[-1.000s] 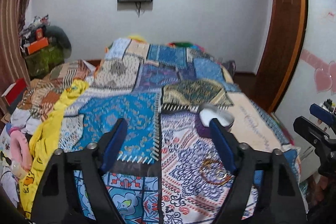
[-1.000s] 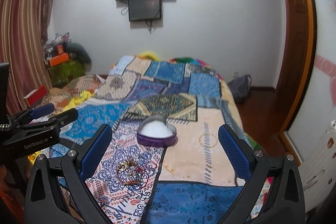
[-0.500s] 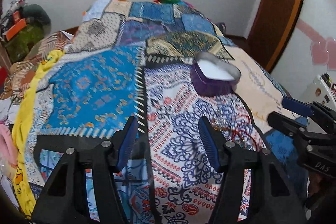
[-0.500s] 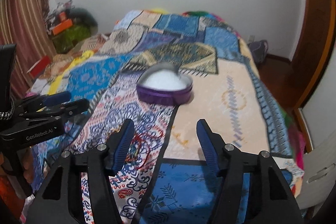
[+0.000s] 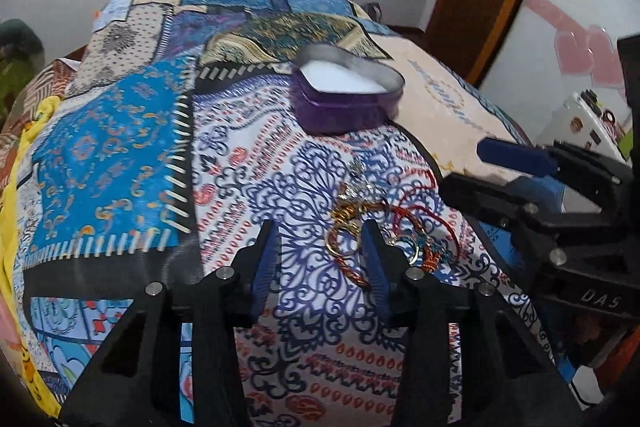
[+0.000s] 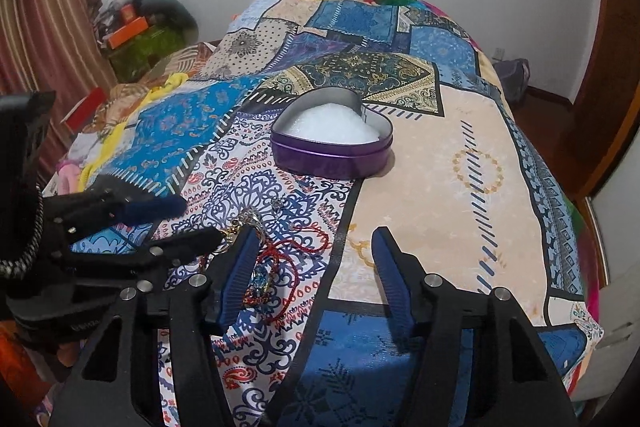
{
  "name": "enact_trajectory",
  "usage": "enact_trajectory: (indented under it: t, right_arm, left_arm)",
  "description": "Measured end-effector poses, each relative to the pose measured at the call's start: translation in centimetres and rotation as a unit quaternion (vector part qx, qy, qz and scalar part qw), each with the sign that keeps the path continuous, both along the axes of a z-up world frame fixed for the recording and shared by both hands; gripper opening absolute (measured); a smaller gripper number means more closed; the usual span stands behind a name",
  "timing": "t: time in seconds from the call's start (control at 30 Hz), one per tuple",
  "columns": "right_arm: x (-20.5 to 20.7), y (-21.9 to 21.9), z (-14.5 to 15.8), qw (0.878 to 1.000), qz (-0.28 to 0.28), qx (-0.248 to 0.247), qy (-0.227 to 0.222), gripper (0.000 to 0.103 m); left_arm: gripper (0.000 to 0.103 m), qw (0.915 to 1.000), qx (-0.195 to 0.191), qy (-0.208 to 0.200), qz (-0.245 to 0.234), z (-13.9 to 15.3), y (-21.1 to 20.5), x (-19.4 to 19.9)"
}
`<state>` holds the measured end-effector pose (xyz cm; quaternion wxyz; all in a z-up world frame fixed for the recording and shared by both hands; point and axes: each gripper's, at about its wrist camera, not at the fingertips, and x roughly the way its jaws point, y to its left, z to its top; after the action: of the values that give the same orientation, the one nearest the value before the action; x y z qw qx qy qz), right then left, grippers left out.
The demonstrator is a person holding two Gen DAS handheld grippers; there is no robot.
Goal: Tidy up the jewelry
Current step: 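Close the right tool on a silver earring in the pile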
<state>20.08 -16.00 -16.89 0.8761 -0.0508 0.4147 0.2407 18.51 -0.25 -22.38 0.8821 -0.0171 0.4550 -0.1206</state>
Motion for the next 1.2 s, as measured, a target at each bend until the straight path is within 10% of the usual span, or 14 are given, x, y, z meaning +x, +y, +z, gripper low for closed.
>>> enact_trajectory:
  t: [0.2, 0.47, 0.93, 1.2]
  right_arm:
    - [0.2, 0.1, -0.2, 1.000, 0.003, 0.001, 0.007, 0.055]
    - [0.3, 0.7, -0.4, 1.000, 0.011, -0.006, 0.013, 0.052]
    - [1.5, 4.0, -1.1, 0.997, 0.059, -0.028, 0.032, 0.043]
    - [2.4, 6.0, -2.2, 0.994, 0.089, -0.035, 0.058, 0.025]
  left_arm:
    - [0.037, 0.9999, -0.001, 0.010, -0.011, -0.8, -0.4, 0.4]
    - [0.005, 0.9995, -0.031, 0.003, -0.002, -0.7, 1.0, 0.3]
    - [0.006, 0.9984, -0.048, 0.012, 0.028, -0.4, 4.0, 0.0]
    - [0.025, 0.9985, -0.040, 0.000, 0.038, 0.0, 4.9, -0.6]
